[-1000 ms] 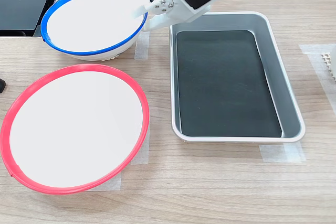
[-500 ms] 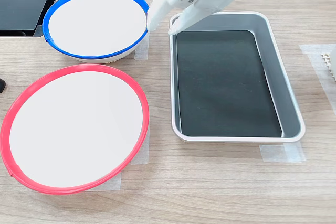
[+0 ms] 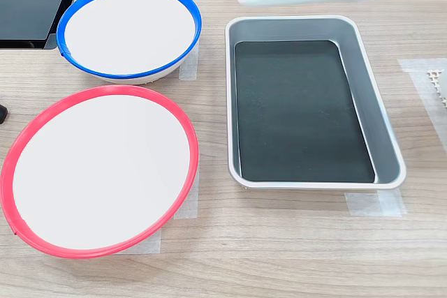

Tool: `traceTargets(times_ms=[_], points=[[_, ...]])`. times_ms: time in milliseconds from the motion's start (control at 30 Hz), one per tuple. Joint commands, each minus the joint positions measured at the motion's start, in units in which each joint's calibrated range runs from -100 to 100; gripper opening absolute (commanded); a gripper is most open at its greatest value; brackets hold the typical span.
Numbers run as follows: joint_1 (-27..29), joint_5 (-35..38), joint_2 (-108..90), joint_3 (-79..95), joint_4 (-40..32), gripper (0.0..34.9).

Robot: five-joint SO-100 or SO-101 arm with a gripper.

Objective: Lift the stacked dish and set it down on the table.

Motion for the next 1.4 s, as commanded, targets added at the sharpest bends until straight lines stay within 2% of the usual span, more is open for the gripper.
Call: traceTargets(times_ms=[0, 100, 133, 500, 1367], points=[[-0.91, -1.47, -18.66, 19.21, -2.26, 0.1], [-1.29, -2.2, -25.74, 24.76, 1.95, 0.1], [-1.57, -2.34, -28.38, 25.85, 5.33, 0.1], [-1.47, -1.42, -36.91, 28.86, 19.2, 0.1], [-1.29, -1.86, -36.91, 28.86, 19.36, 0.3]])
